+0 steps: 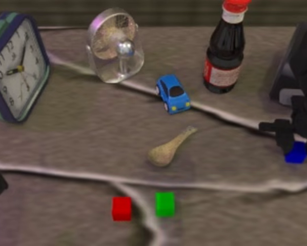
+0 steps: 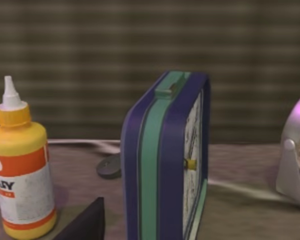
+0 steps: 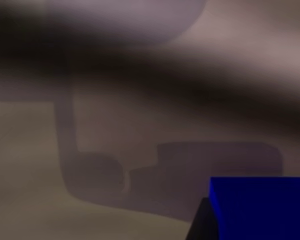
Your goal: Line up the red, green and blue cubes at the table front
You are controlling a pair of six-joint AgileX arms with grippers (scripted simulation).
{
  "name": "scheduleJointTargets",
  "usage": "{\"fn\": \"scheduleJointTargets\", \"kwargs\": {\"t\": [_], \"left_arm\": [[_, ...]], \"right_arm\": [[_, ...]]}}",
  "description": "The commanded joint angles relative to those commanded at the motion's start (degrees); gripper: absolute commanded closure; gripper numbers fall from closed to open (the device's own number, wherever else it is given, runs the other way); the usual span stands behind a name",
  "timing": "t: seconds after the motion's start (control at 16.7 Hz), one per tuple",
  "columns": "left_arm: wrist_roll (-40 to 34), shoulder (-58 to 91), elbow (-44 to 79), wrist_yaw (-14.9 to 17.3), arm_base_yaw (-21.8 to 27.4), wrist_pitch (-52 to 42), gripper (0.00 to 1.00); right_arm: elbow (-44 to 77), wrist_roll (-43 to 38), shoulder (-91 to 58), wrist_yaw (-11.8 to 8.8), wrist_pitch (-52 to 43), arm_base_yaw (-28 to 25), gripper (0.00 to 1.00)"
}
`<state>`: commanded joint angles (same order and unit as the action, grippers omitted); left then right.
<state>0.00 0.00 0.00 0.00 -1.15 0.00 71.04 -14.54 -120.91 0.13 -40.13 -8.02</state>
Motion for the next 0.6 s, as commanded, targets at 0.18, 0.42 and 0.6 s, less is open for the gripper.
{"fn": "scheduleJointTargets", "kwargs": {"t": [0.18,0.42,0.6], "left_arm": [[0.0,0.0,0.0,0.0,0.0,0.0,0.0],[0.0,0.0,0.0,0.0,0.0,0.0,0.0],[0.0,0.0,0.0,0.0,0.0,0.0,0.0]], "right_arm": [[0.0,0.0,0.0,0.0,0.0,0.0,1.0],[0.0,0.0,0.0,0.0,0.0,0.0,1.0],[0.6,0.2,1.4,0.3,-0.8,0.1,1.0]]}}
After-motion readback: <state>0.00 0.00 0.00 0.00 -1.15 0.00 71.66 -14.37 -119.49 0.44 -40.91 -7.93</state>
